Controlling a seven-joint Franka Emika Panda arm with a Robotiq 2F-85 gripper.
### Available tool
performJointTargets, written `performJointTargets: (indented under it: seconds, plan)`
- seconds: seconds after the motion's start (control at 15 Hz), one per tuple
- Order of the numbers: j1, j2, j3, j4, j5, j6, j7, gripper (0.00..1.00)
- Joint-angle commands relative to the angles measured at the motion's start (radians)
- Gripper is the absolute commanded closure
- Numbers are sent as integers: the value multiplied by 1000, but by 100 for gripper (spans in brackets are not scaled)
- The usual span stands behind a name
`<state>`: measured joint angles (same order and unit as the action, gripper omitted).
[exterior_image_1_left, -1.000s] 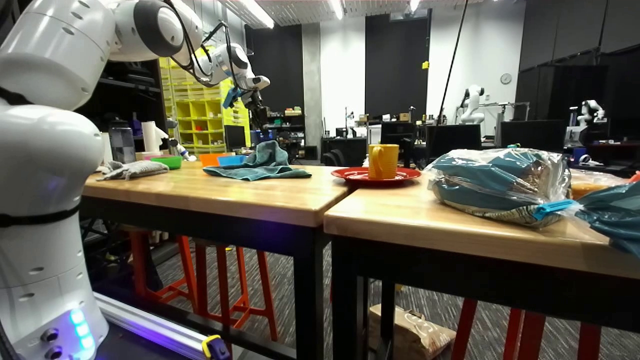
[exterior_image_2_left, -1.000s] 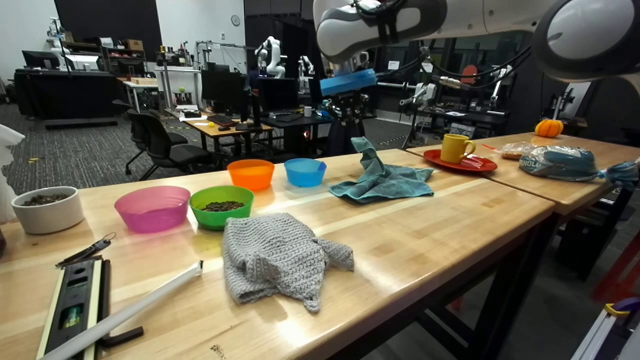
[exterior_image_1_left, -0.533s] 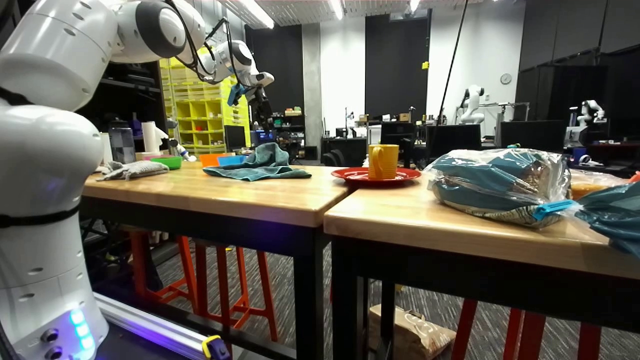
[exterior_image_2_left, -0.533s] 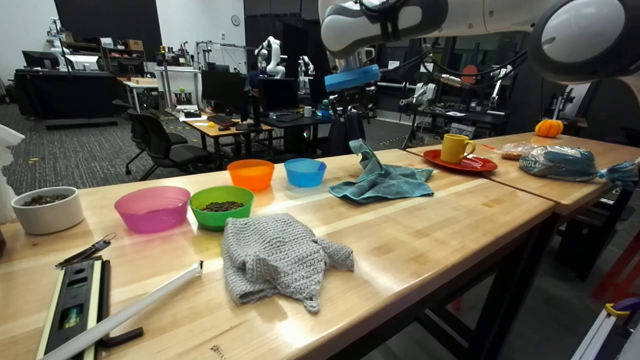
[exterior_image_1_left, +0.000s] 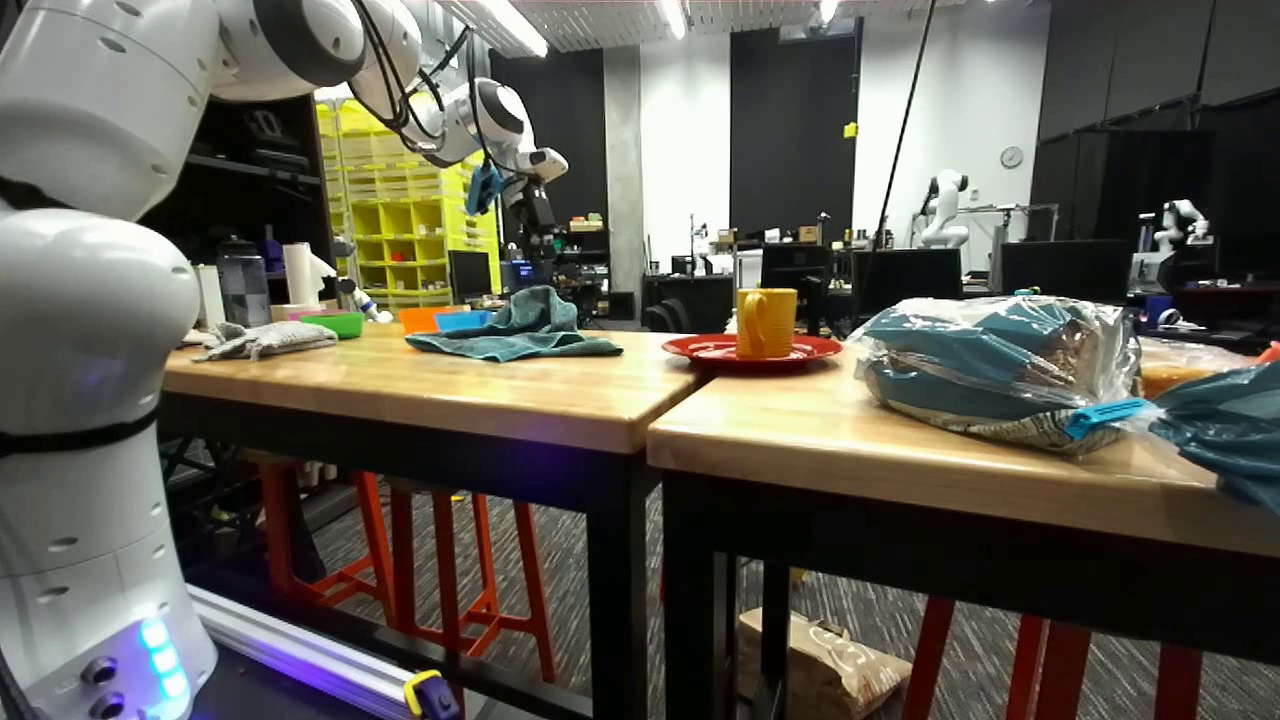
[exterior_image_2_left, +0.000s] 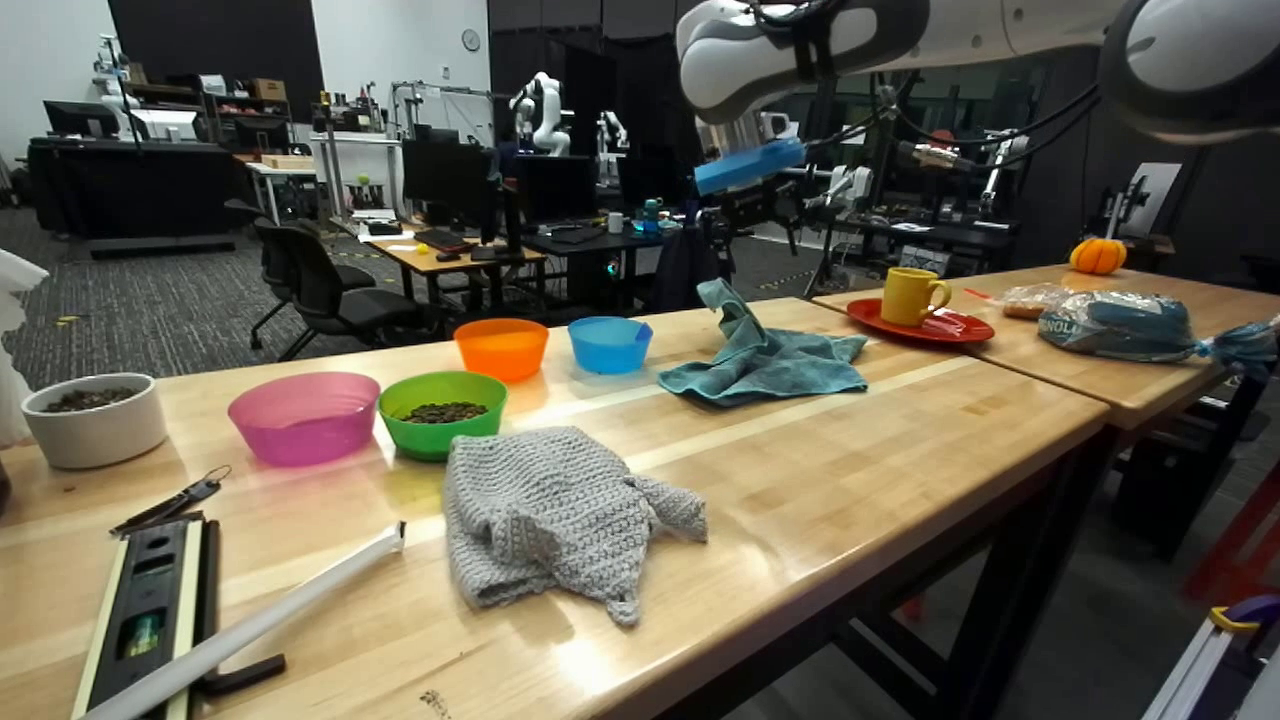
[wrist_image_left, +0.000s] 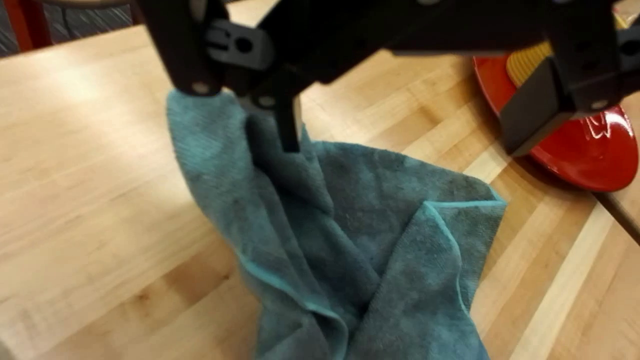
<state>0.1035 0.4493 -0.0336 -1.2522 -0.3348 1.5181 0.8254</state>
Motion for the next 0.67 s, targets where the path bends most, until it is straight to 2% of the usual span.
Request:
performJointTargets:
  seconds: [0.0, 0.4, 0.6]
  plan:
    - [-15, -117, -10, -184, 38, 1, -35, 0]
    - [-31, -225, -11, -395, 36, 14, -60, 0]
    - [-36, -266, -3, -493, 44, 72, -78, 0]
